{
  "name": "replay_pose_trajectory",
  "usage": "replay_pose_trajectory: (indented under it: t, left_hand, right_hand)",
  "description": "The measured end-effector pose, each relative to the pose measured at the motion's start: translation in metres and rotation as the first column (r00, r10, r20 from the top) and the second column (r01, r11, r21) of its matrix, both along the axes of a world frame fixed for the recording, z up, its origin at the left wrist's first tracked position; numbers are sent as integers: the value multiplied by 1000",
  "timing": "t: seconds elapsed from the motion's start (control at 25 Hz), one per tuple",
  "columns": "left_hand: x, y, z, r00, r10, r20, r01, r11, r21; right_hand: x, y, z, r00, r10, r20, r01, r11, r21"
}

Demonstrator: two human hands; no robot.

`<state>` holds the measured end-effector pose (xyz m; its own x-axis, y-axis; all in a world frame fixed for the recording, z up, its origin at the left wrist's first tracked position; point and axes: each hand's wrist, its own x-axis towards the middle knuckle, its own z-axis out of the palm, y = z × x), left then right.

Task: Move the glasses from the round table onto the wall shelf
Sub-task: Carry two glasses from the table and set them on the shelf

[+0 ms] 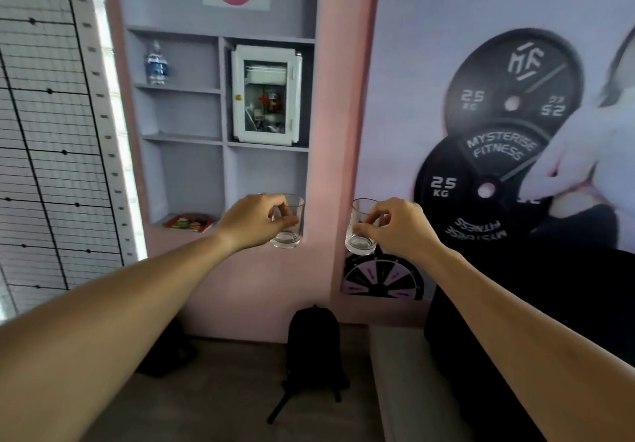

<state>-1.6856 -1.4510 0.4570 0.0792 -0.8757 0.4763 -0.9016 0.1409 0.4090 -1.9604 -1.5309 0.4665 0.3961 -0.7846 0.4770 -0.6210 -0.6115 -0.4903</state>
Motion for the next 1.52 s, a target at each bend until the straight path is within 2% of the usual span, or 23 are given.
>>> replay_pose_trajectory:
  t: [0.2, 0.4, 0.76, 1.16, 1.52]
  left_hand:
    - [68, -84, 18, 994, 107, -17, -107, 994, -15]
    - [137, -134, 20, 972, 231, -39, -233, 972, -32]
    - [319, -206, 10, 929, 370, -11, -370, 928, -31]
    - [520, -300, 49, 913, 407, 0, -405, 909, -99]
    - [664, -385, 64, 850, 526, 29, -510, 836, -201]
  right_hand:
    - [78, -123, 17, 995, 94, 13, -94, 995, -17]
    - [173, -205, 15, 983, 181, 13, -181, 983, -25]
    - [377, -298, 10, 928, 371, -44, -372, 928, -28]
    - [591, -388, 47, 894, 446, 39, -440, 892, -99]
    - [773, -487, 68, 840, 533, 103, -507, 838, -203]
